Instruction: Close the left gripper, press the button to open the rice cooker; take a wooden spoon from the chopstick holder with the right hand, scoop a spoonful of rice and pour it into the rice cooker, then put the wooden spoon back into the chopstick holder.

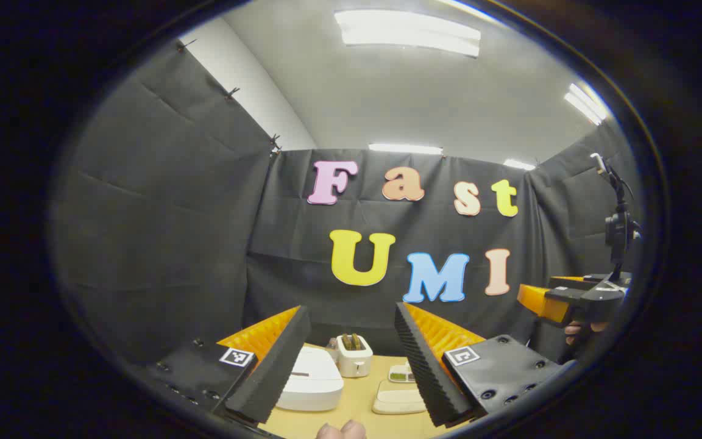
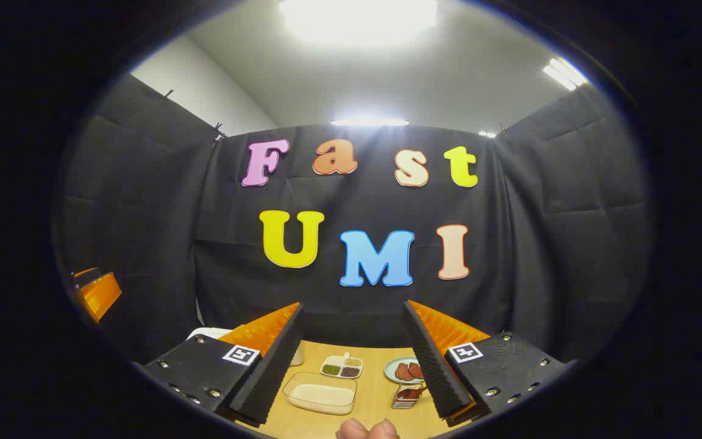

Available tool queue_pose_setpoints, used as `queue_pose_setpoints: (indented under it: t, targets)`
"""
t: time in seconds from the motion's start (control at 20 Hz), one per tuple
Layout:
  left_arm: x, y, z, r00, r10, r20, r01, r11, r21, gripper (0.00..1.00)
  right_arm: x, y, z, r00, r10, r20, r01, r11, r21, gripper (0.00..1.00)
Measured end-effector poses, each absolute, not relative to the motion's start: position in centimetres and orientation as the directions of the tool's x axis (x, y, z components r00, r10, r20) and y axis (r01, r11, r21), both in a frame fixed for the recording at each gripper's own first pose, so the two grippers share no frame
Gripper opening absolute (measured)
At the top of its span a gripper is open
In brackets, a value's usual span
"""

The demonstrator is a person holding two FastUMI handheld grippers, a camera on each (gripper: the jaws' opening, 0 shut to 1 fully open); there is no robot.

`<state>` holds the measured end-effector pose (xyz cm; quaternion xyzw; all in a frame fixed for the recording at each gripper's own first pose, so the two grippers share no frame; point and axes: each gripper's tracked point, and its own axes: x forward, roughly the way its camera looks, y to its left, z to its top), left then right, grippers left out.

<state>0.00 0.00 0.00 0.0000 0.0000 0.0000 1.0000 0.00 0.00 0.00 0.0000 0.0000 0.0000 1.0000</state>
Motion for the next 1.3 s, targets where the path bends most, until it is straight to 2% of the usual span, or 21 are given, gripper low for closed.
queue_pose_setpoints:
  t: [0.15,0.2,0.5,1.25,1.3]
  targets:
    - [-0.5,-0.4,0.5,1.000,-0.001,0.002,0.001,1.000,-0.017,1.00,-0.5,-0.3,0.0,1.000,0.000,0.003,0.000,1.000,-0.017,0.97]
    - [-0.5,-0.2,0.2,1.000,0.002,-0.002,-0.002,1.000,-0.016,0.96,-0.5,-0.3,0.1,1.000,0.003,0.001,-0.003,1.000,-0.014,0.97]
    - [-0.9,0.5,0.5,1.000,0.018,-0.001,-0.018,1.000,-0.017,0.98,-0.6,0.1,0.3,1.000,0.018,-0.003,-0.018,1.000,-0.013,0.97]
    - [-0.5,2.2,-0.6,0.999,0.028,-0.023,-0.028,1.000,-0.007,0.96,0.5,2.5,-0.8,0.999,0.040,-0.026,-0.040,0.999,-0.027,0.97]
    - [-0.5,2.6,-1.1,0.999,0.028,-0.029,-0.028,1.000,-0.008,0.98,0.7,2.8,-0.9,0.999,0.040,-0.028,-0.040,0.999,-0.031,0.97]
